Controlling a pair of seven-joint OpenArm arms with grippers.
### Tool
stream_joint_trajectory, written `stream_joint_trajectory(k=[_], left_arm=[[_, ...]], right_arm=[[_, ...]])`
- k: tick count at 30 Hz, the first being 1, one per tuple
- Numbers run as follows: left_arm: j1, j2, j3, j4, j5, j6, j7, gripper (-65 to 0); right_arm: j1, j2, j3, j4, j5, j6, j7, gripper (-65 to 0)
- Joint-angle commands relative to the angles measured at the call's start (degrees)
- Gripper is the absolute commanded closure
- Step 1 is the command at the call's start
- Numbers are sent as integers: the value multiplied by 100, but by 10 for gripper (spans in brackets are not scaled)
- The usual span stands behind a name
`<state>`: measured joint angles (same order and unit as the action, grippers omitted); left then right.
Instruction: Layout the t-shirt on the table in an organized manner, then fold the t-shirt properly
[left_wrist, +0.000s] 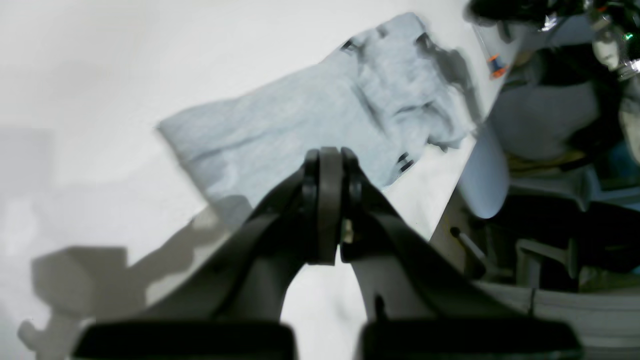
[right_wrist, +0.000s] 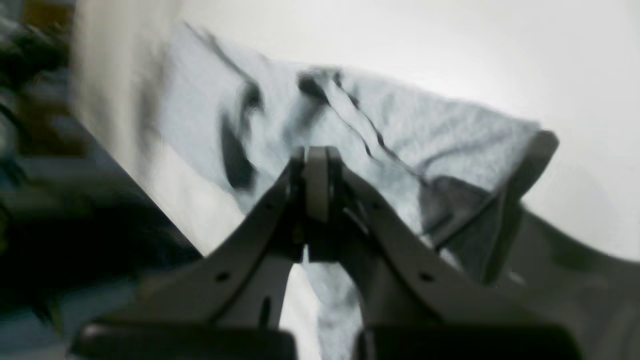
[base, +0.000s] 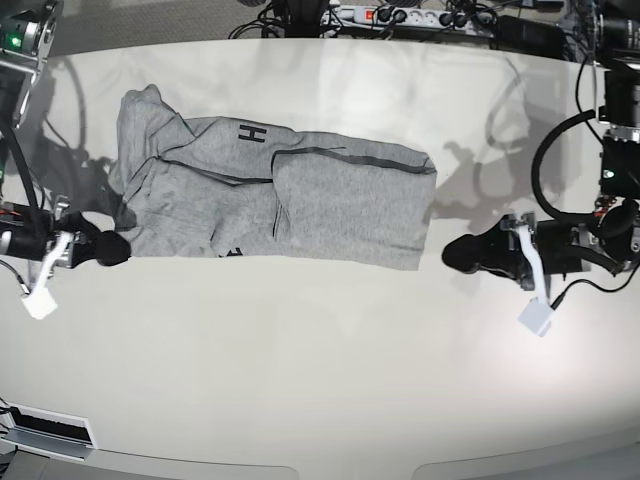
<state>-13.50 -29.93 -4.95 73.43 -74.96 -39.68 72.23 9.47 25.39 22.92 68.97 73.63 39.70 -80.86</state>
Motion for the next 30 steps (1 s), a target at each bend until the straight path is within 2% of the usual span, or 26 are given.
stream_joint_trajectory(k=[1, 4, 6, 7, 8, 9, 11, 12, 13, 15, 22, 27, 30], left_arm=[[-125, -164, -44, 96, -151, -32, -61, 0], [-125, -350, -44, 96, -153, -32, -63, 0], [-125, -439, -44, 96, -153, -32, -61, 0], [-127, -461, -44, 96, -151, -32, -61, 0], [-127, -474, -44, 96, -151, -32, -61, 0], [-127, -474, -44, 96, -151, -32, -61, 0], [-125, -459, -44, 96, -153, -32, -61, 0], [-127, -452, -44, 96, -153, -32, -63, 0], [-127, -450, -44, 96, -153, -32, -63, 0], [-125, -450, -44, 96, -151, -32, -61, 0], [-127, -450, -44, 96, -153, -32, -61, 0], [-101, -450, -44, 92, -151, -32, -61, 0], [-11, -450, -44, 92, -155, -32, -70, 0]], right_arm=[[-11, 129, 219, 74, 162, 30, 86, 0], [-420, 127, 693, 70, 50, 30, 86, 0], [-730, 96, 868, 55, -372, 30, 86, 0], [-879, 81, 890, 28, -686, 30, 321, 0], [-1010, 63, 894, 7, -1045, 30, 636, -46], [-1126, 33, 894, -20, -1405, 30, 944, -148], [-1318, -52, 894, -120, -1871, 30, 1543, -407], [-1392, -94, 894, -184, -1965, 30, 1823, -497], [-1443, -131, 894, -243, -2015, 30, 2037, -531], [-1456, -210, 896, -367, -2006, -4, 2177, -527], [-1355, -601, 896, -988, -1622, 30, 2146, -527], [-1248, -846, 896, -1213, -1126, 30, 1663, -527], [-1246, -940, 879, -1213, -1062, 30, 1547, -526]])
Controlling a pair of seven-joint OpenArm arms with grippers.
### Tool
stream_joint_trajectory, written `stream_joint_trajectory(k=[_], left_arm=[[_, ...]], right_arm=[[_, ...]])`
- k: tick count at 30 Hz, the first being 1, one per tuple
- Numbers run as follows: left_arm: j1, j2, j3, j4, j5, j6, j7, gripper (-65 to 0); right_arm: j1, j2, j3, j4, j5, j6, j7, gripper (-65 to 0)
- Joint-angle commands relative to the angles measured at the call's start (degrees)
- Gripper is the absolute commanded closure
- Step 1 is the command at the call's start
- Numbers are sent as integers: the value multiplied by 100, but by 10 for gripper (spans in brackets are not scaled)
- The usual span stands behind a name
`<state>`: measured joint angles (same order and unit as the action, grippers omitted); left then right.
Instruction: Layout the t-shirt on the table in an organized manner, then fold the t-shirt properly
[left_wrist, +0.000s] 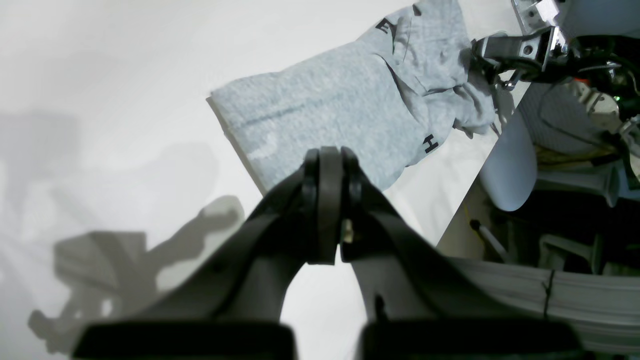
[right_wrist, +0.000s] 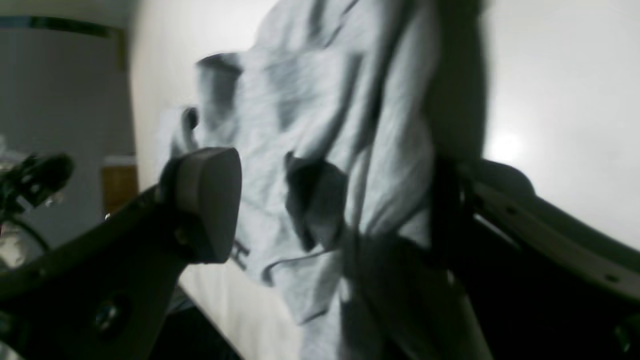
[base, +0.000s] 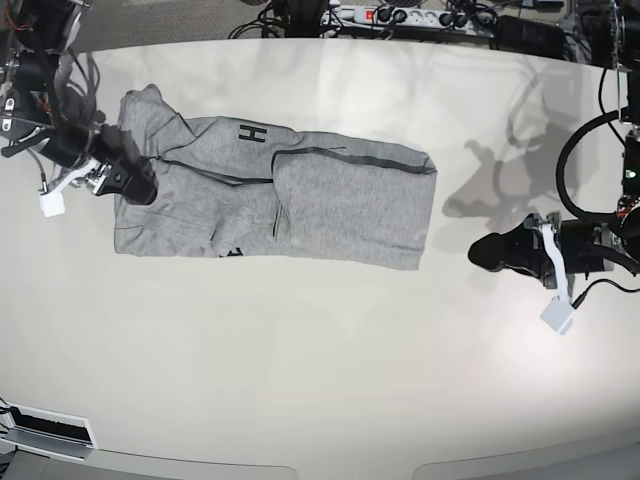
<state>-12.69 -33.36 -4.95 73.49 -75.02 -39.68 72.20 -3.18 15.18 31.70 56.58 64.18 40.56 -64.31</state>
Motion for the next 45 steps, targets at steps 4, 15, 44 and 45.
stream_joint_trajectory(k=[4, 15, 44, 45], left_arm=[[50, -107, -44, 85, -146, -32, -192, 0], [46, -114, -116, 85, -144, -32, -188, 0], [48, -109, -442, 85, 153, -32, -188, 0], [48, -109, -442, 85, 153, -32, -188, 0]], right_arm=[[24, 42, -332, 26, -122, -56, -107, -524], [581, 195, -686, 175, 76, -56, -981, 0], [-286, -396, -699, 5154, -787, -56, -1093, 0], [-284, -553, -704, 5285, -756, -56, -1088, 0]])
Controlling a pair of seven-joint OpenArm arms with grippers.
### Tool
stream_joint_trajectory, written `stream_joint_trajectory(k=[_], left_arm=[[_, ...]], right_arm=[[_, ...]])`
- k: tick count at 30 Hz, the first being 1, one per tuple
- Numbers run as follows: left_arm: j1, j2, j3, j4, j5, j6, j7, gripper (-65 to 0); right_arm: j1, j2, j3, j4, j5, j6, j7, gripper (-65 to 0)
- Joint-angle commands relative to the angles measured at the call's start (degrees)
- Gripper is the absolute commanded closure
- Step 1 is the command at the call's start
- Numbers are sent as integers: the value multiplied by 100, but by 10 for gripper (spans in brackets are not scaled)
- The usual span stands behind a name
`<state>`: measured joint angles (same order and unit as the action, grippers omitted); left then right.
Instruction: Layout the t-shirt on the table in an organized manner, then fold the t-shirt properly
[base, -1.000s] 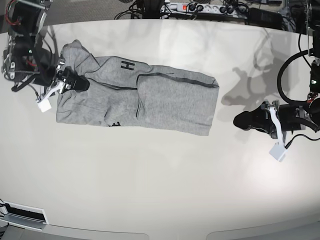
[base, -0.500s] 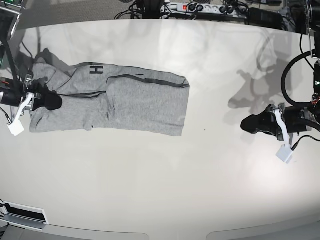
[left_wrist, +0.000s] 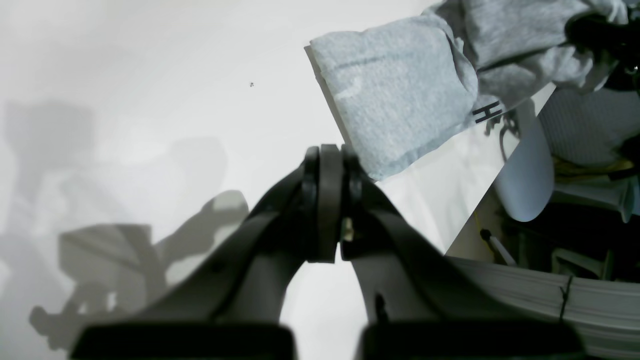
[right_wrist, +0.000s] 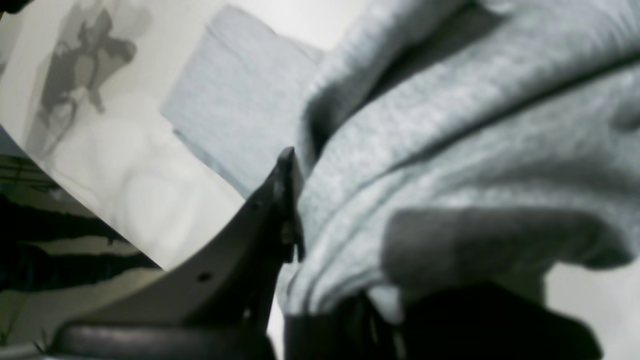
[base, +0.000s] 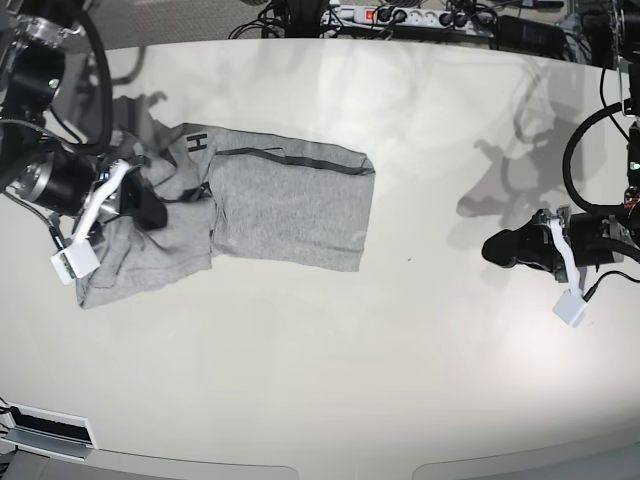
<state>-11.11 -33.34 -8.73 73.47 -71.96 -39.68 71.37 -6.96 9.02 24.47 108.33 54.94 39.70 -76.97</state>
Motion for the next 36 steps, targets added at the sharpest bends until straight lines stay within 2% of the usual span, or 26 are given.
stream_joint_trajectory(k=[1, 8, 11, 15, 16, 19, 20, 26, 27, 28, 29, 31, 32, 36], left_arm=[[-109, -111, -63, 87, -153, -32, -105, 0], [-111, -109, -63, 87, -162, -32, -107, 0], [-109, -111, -63, 87, -157, -32, -107, 0], [-109, -111, -63, 87, -166, -32, -105, 0], [-111, -111, -63, 87, -195, -32, -105, 0], [-114, -114, -63, 87, -297, -32, -105, 0], [-114, -114, -63, 87, -345, -32, -105, 0], [-114, -114, -63, 87, -372, -32, -101, 0], [-114, -114, -63, 87, -374, -32, -98, 0], [-114, -114, -63, 87, -391, -32, -94, 0], [-114, -114, -63, 90, -455, -32, -63, 0], [-114, -111, -61, 90, -614, -32, 63, 0], [-114, -109, -61, 90, -706, -32, 175, 0], [-109, -107, -59, 216, -966, -32, 592, 0]], right_arm=[[96, -81, -4, 195, 232, 30, 199, 0], [142, -782, -962, 229, 2, 30, 479, 0], [221, -962, -1547, 219, -459, 30, 730, 0], [308, -1185, -2382, 216, -1274, 30, 1478, 0], [352, -1228, -2592, 216, -1462, 30, 1683, -85], [581, -1298, -3106, 219, -1847, 30, 2155, -464], [684, -1296, -3250, 219, -1882, 30, 2227, -544], [1303, -1296, -4074, 219, -1950, 30, 2162, -519], [1388, -1296, -4170, 219, -2070, 30, 2090, -491], [1478, -1296, -4251, 219, -2223, 30, 1978, -423], [1554, -1294, -4317, 219, -2406, 30, 1834, -317], [1639, -1294, -4339, 219, -2785, -48, 1587, -62], [1652, -1292, -4323, 219, -2977, -63, 1593, 0], [1665, -1130, -4275, 214, -3611, -181, 2114, 0]])
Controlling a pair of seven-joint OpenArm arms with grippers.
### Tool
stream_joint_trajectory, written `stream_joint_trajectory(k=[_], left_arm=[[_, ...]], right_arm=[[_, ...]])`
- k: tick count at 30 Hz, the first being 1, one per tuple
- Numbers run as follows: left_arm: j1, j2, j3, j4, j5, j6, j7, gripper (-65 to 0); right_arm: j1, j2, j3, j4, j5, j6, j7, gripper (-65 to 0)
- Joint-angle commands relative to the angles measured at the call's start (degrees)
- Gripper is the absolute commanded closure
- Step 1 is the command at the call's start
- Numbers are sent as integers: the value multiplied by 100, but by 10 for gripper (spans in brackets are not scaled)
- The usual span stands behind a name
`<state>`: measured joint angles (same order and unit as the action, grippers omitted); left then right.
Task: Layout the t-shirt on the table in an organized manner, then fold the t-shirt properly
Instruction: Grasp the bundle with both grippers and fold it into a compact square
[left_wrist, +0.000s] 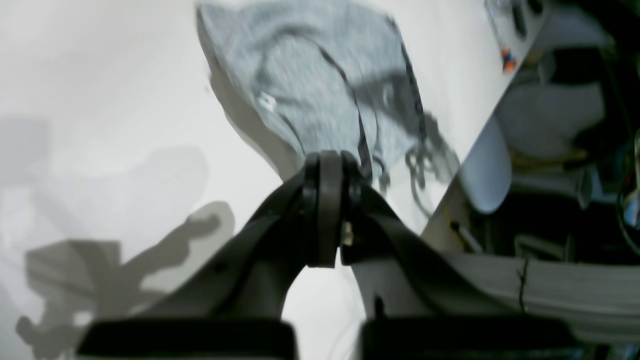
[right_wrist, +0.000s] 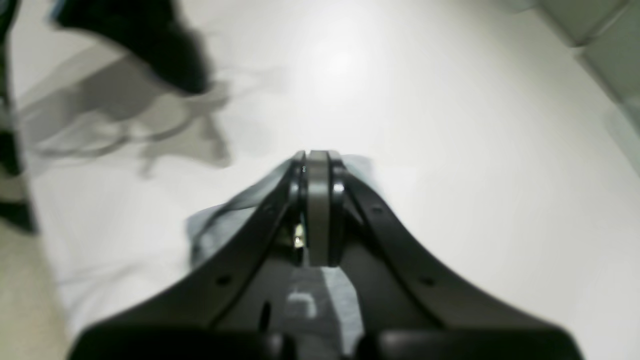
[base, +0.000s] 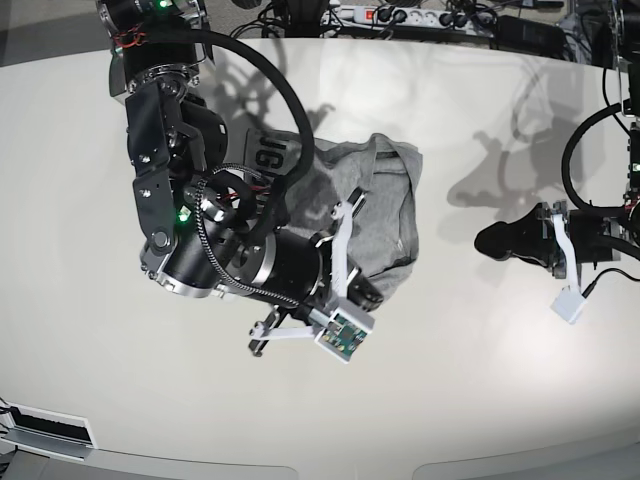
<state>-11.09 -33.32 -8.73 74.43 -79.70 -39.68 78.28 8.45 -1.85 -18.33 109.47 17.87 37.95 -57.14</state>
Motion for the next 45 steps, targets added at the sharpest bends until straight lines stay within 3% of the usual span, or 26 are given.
stream_joint_trajectory(k=[1, 4, 9, 12, 14, 17, 22, 26, 28, 31, 34, 40, 45], left_arm=[[-96, -111, -55, 205, -199, -32, -103, 0], [-42, -105, 28, 605, -208, -32, -107, 0], [326, -98, 868, 1665, 28, -32, -127, 0], [568, -101, 1528, 2284, 896, -32, -334, 0], [704, -98, 1934, 2490, 1617, -32, -809, 0], [778, -96, 2616, 2507, 2809, -32, -1565, 0], [774, -98, 3685, 2463, 4232, -32, -2297, 0], [769, -96, 3884, 2260, 5058, 61, -2929, 0], [741, -96, 3884, 2065, 5276, 74, -3036, 0], [708, -94, 3884, 1676, 5569, 70, -3318, 0], [555, -92, 3884, 1172, 5873, 70, -3648, 0], [-133, -90, 3884, 144, 5890, 70, -3993, 0], [-691, 232, 3884, -549, 5895, 74, -4365, 0]], right_arm=[[127, 11, 4, 98, -94, -98, 260, 0], [144, 188, 4, -66, -472, -415, 538, 0], [511, 299, 4, -964, -490, -468, 555, 0], [785, 369, 4, -1534, -710, -638, 555, 0], [960, 448, 4, -1980, -765, -719, 555, 0], [1217, 507, 4, -2686, -765, -671, 555, 0], [1478, 737, 4, -3613, -699, -658, 557, 0], [1488, 857, -2, -4140, -221, -46, 555, 0], [1473, 857, -2, -4291, -146, 101, 549, 0], [1390, 872, -2, -4293, -39, 105, 450, 0], [1375, 870, -2, -4293, 533, 205, 11, 0], [1285, 870, 0, -4269, 1694, 205, -1019, 0], [901, 870, 0, -4227, 2411, 205, -1303, 0]])
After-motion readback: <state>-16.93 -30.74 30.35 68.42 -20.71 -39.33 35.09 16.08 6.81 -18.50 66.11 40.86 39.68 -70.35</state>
